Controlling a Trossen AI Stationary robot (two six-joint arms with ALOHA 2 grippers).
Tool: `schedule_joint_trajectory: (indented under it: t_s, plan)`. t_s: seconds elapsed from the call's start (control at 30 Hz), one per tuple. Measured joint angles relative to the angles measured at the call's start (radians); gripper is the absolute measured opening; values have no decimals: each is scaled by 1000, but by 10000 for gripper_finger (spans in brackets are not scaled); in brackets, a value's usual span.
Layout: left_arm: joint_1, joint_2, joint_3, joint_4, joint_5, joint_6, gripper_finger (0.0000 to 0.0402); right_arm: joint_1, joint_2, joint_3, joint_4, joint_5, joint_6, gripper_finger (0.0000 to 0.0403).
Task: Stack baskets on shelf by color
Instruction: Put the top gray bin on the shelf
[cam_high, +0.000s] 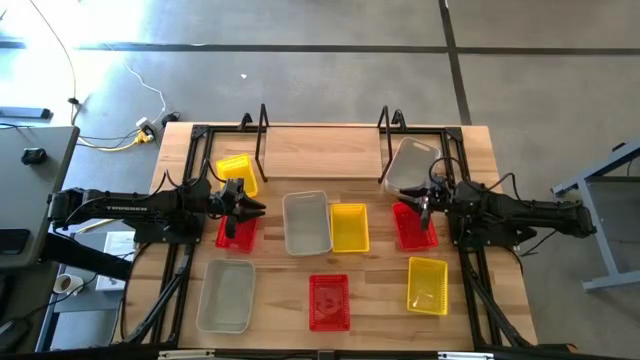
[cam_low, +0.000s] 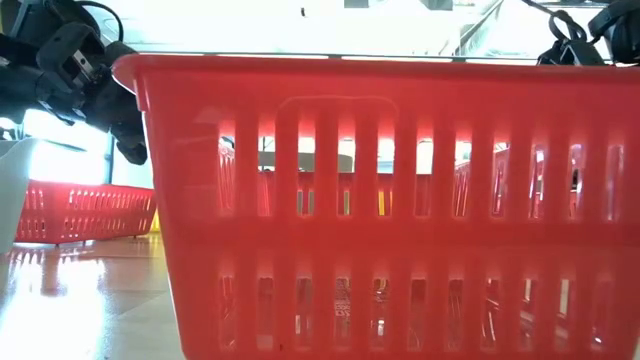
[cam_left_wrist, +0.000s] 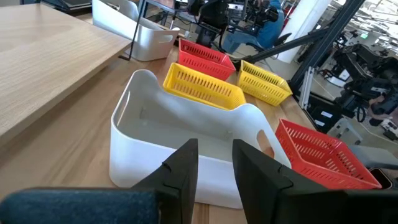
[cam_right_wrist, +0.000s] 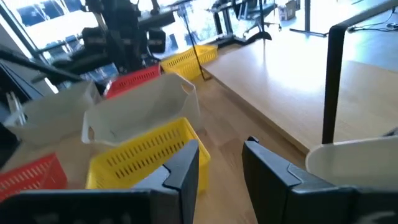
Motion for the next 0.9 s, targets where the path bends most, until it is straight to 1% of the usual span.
schedule_joint_trajectory:
  t_s: [0.17, 0.27, 0.37, 0.57, 0.63, 0.77, 0.9]
  plan:
    - [0, 0, 0, 0, 0, 0, 90, 0, 0, 11, 44, 34, -14, 110]
    - [0, 0, 0, 0, 0, 0, 90, 0, 1, 44, 44, 56, -27, 110]
    - [0, 0, 0, 0, 0, 0, 90, 0, 1, 85, 36, 58, -72, 113]
    - [0, 0, 0, 0, 0, 0, 90, 0, 26, 180, 25, 60, -169, 141]
    - [0, 0, 0, 0, 0, 0, 90, 0, 50, 226, -17, 80, -187, 155]
    - [0, 0, 0, 0, 0, 0, 90, 0, 125, 339, -174, 175, -191, 180]
    - [0, 0, 0, 0, 0, 0, 90, 0, 226, 462, -329, 216, -191, 191]
